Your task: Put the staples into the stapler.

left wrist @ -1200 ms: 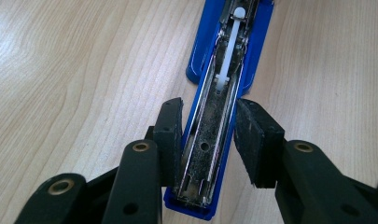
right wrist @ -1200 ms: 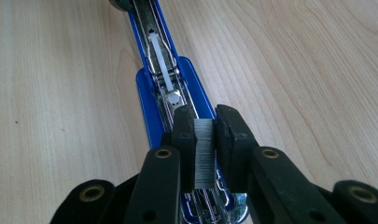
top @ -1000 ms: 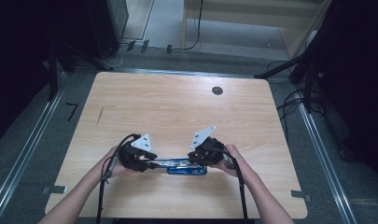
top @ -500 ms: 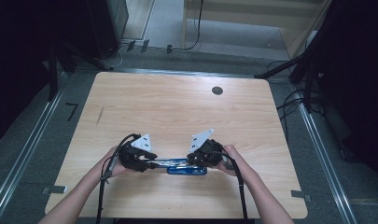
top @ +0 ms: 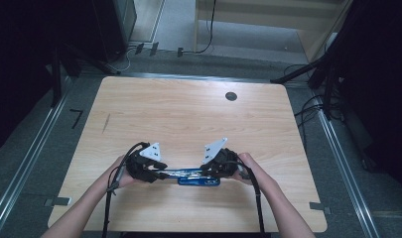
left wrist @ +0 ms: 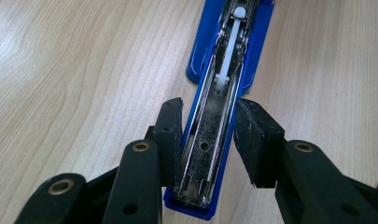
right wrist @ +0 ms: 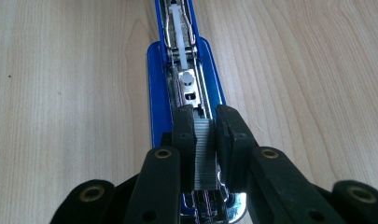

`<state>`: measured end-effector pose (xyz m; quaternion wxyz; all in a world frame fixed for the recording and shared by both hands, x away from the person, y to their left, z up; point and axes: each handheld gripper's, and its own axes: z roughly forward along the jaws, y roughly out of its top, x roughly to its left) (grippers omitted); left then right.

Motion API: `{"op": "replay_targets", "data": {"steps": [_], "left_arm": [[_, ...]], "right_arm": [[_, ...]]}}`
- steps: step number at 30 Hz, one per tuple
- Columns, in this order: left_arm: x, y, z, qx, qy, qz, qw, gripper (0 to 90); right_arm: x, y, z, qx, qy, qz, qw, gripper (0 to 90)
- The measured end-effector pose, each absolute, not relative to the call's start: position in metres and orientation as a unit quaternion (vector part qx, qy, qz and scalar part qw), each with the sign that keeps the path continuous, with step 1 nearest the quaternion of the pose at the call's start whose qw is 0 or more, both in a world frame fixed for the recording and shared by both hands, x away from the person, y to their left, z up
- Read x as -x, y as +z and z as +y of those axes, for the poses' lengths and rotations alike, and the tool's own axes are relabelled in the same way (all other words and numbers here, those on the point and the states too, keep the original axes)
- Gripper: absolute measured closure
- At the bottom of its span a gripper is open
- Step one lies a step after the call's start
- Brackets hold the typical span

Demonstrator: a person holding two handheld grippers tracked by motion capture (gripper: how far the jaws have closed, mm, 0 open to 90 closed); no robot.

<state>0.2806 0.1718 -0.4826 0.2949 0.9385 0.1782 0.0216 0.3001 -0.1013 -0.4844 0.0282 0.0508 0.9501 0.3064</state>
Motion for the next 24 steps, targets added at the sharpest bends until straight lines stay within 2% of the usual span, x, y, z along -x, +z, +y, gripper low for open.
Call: {"op": "replay_targets", "data": {"steps": [24], "left_arm": [[-0.2807, -0.4826, 0.1718, -0.939, 0.021, 0.178, 0.294, 63.5]], "right_arm": [[-0.3022, -0.4837, -0.1056, -0.029, 0.300, 0.953, 0.027, 80.1]]}}
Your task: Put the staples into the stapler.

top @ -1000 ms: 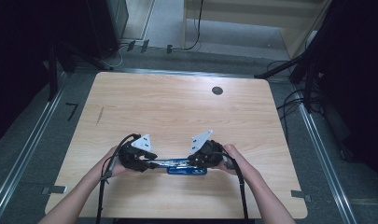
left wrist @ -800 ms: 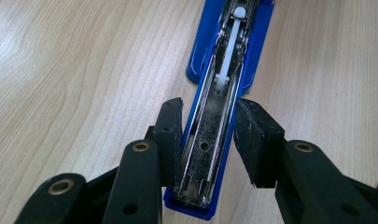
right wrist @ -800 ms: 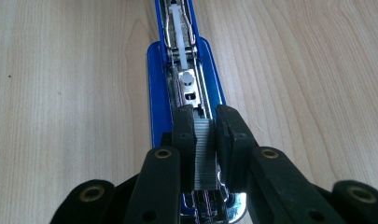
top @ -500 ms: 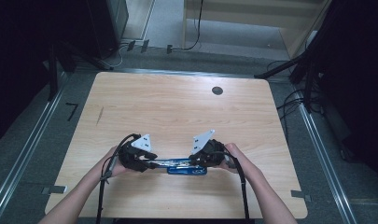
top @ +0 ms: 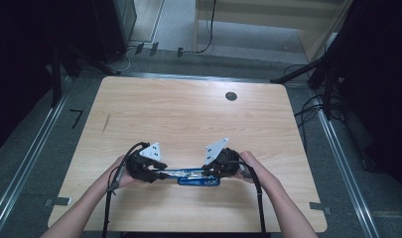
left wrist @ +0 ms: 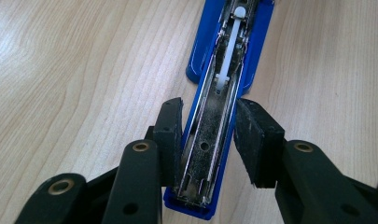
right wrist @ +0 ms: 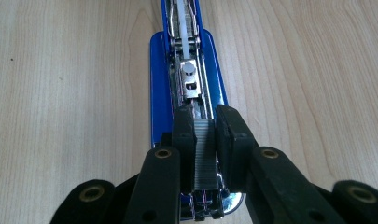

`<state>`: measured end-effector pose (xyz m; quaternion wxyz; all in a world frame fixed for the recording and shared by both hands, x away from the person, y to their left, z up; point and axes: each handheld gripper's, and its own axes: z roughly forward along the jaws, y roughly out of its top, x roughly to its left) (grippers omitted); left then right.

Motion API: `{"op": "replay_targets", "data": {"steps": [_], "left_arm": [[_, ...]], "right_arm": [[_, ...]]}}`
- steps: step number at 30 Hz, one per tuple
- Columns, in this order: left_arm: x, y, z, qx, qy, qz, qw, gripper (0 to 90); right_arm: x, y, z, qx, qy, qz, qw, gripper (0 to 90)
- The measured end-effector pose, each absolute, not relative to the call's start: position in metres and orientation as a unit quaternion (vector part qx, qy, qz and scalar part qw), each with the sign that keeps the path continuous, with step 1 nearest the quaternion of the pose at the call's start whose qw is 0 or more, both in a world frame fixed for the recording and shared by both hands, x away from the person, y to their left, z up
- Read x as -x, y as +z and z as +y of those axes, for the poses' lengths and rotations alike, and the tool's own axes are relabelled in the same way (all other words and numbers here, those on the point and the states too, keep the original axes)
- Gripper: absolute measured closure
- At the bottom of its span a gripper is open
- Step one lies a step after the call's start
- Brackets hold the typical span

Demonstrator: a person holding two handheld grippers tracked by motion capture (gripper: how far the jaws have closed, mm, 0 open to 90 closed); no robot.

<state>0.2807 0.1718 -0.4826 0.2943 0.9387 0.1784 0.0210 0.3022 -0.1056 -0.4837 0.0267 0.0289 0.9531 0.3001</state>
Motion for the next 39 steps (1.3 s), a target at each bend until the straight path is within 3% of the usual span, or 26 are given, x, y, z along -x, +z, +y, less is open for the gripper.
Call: {"op": "replay_targets", "data": {"steps": [28, 39], "left_arm": [[-0.2813, -0.4829, 0.1715, -0.938, 0.022, 0.180, 0.295, 63.2], [-0.2814, -0.4827, 0.1715, -0.938, 0.022, 0.180, 0.294, 63.2]], "right_arm": [[-0.3017, -0.4810, -0.1068, -0.005, 0.272, 0.962, 0.017, 79.7], [-0.3029, -0.4792, -0.1117, -0.023, 0.279, 0.960, 0.009, 72.2]]}}
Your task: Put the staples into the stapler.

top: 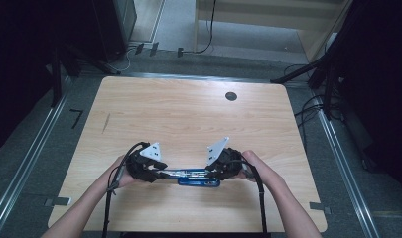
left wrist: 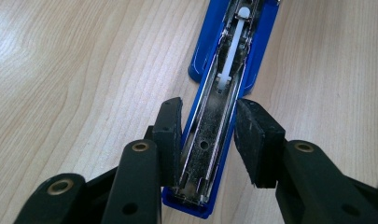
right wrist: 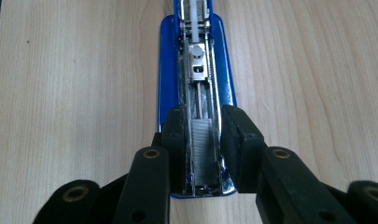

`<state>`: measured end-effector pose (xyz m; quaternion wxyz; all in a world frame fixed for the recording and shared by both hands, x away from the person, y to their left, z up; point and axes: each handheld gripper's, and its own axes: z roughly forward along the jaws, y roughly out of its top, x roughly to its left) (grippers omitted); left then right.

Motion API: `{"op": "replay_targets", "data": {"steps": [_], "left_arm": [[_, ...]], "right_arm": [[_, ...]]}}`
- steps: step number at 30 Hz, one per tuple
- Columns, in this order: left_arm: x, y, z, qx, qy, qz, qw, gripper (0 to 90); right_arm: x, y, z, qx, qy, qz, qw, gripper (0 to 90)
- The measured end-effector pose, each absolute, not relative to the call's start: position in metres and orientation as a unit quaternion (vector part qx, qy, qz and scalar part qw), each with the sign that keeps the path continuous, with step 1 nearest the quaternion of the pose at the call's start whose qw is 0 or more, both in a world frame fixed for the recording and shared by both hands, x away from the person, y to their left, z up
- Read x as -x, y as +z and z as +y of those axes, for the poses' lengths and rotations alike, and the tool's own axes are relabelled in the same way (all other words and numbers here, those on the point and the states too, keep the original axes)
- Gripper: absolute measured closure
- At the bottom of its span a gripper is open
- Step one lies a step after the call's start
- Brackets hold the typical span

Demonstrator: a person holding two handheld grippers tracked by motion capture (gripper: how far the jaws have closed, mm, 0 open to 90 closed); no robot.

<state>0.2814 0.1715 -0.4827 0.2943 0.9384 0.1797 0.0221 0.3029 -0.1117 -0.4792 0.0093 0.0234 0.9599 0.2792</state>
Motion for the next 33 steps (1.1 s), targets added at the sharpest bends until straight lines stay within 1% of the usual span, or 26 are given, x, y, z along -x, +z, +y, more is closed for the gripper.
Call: {"op": "replay_targets", "data": {"steps": [8, 10, 14, 15, 17, 18, 19, 20, 22, 27, 32, 33], "left_arm": [[-0.281, -0.483, 0.171, -0.939, 0.023, 0.180, 0.293, 62.7], [-0.281, -0.483, 0.171, -0.939, 0.023, 0.180, 0.293, 62.7], [-0.282, -0.483, 0.172, -0.939, 0.022, 0.180, 0.293, 62.5], [-0.281, -0.483, 0.172, -0.939, 0.023, 0.180, 0.293, 62.5], [-0.281, -0.483, 0.171, -0.939, 0.024, 0.181, 0.293, 62.5], [-0.281, -0.483, 0.171, -0.939, 0.025, 0.180, 0.293, 62.5], [-0.281, -0.483, 0.171, -0.939, 0.025, 0.180, 0.292, 62.4], [-0.281, -0.483, 0.172, -0.939, 0.025, 0.180, 0.292, 62.4], [-0.281, -0.483, 0.172, -0.939, 0.025, 0.179, 0.292, 62.3], [-0.281, -0.483, 0.172, -0.939, 0.025, 0.182, 0.292, 61.9], [-0.281, -0.484, 0.173, -0.937, 0.023, 0.186, 0.294, 61.0], [-0.281, -0.484, 0.173, -0.938, 0.023, 0.185, 0.292, 60.7]], "right_arm": [[-0.305, -0.478, -0.118, -0.119, 0.307, 0.944, 0.011, 58.5], [-0.304, -0.479, -0.118, -0.138, 0.315, 0.939, 0.011, 57.8], [-0.303, -0.480, -0.117, -0.198, 0.322, 0.926, 0.019, 49.4], [-0.302, -0.481, -0.116, -0.211, 0.326, 0.921, 0.013, 48.4], [-0.302, -0.481, -0.115, -0.238, 0.328, 0.914, 0.022, 46.5], [-0.301, -0.481, -0.115, -0.247, 0.327, 0.912, 0.020, 43.3], [-0.301, -0.481, -0.114, -0.255, 0.323, 0.911, 0.022, 43.7], [-0.300, -0.481, -0.112, -0.263, 0.318, 0.910, 0.028, 42.3], [-0.297, -0.482, -0.110, -0.271, 0.315, 0.909, 0.026, 39.7], [-0.294, -0.486, -0.106, -0.298, 0.302, 0.904, 0.044, 39.4], [-0.291, -0.487, -0.105, -0.317, 0.295, 0.900, 0.049, 39.3], [-0.290, -0.488, -0.106, -0.324, 0.291, 0.898, 0.056, 39.3]]}}
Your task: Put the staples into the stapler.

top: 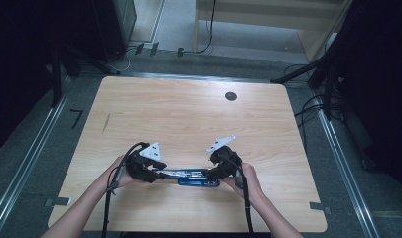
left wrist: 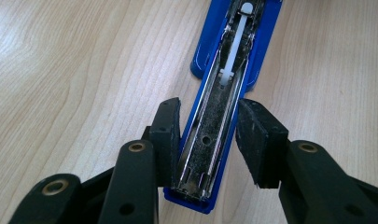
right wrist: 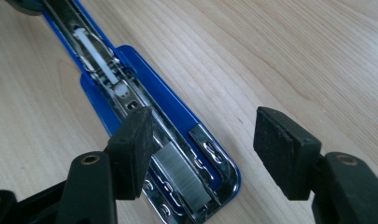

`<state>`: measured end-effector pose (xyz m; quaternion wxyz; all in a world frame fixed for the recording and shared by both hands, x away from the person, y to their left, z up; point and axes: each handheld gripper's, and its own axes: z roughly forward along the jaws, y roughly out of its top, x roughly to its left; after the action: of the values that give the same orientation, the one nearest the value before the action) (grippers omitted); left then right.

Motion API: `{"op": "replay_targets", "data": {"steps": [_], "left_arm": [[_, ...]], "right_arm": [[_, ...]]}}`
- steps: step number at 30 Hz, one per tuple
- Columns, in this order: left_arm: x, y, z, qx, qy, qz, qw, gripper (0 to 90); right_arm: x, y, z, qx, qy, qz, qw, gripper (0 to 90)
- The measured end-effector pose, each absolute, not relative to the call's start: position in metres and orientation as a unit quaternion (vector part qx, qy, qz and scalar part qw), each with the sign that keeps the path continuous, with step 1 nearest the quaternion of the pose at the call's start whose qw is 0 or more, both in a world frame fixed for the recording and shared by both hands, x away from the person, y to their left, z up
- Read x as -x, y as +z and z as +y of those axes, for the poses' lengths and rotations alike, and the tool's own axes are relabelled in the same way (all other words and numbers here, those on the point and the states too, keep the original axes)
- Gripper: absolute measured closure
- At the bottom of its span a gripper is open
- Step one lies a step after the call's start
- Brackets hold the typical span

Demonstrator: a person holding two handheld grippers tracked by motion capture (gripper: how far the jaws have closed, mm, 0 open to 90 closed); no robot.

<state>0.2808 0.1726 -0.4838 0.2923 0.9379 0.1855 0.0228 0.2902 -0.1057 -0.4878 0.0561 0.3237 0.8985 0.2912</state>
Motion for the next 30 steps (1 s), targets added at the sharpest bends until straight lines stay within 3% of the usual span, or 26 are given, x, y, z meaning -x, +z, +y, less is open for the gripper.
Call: {"op": "replay_targets", "data": {"steps": [30], "left_arm": [[-0.277, -0.487, 0.191, -0.932, 0.006, 0.200, 0.301, 48.9]], "right_arm": [[-0.284, -0.492, -0.107, -0.345, 0.285, 0.891, 0.070, 42.1]]}}
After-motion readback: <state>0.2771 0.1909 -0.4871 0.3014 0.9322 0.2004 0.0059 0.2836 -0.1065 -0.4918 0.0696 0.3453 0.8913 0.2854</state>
